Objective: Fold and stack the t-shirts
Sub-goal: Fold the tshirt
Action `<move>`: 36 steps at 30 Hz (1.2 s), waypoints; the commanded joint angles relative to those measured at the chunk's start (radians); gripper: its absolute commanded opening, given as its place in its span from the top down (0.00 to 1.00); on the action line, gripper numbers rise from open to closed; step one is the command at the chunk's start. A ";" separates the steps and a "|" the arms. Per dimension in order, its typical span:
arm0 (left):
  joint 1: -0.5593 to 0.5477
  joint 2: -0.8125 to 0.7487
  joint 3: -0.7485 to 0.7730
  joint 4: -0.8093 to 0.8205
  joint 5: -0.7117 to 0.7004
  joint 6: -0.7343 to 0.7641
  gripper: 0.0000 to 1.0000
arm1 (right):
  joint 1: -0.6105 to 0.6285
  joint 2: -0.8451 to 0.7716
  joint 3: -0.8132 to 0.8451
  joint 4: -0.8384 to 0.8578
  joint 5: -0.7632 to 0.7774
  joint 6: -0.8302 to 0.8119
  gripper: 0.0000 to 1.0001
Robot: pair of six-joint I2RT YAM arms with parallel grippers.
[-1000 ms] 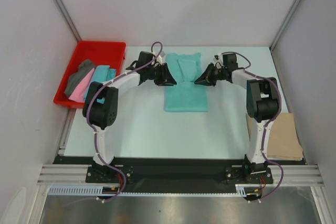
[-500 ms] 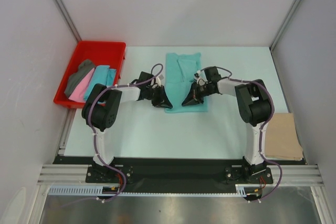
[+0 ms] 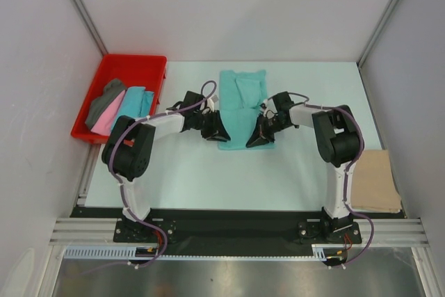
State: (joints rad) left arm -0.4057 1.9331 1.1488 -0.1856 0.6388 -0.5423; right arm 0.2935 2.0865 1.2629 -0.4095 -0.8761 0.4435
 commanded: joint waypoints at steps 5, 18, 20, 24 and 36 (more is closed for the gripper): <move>-0.028 -0.050 -0.020 0.032 0.024 -0.038 0.76 | 0.101 -0.011 0.053 0.058 -0.032 0.061 1.00; -0.022 0.095 -0.069 0.002 -0.090 -0.012 0.85 | 0.053 0.046 0.018 0.015 -0.001 -0.032 1.00; -0.022 0.089 -0.080 -0.014 -0.105 -0.005 0.85 | 0.020 0.017 -0.031 0.000 0.015 -0.061 1.00; -0.021 0.083 -0.093 -0.028 -0.117 0.005 0.86 | -0.060 -0.046 -0.115 -0.002 0.046 -0.068 1.00; -0.022 0.052 -0.127 -0.026 -0.111 0.019 0.87 | -0.257 -0.161 -0.194 -0.084 0.178 -0.077 1.00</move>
State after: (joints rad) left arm -0.4232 1.9751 1.0733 -0.1036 0.6479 -0.5762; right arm 0.0593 1.9717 1.0786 -0.4347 -0.8017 0.4023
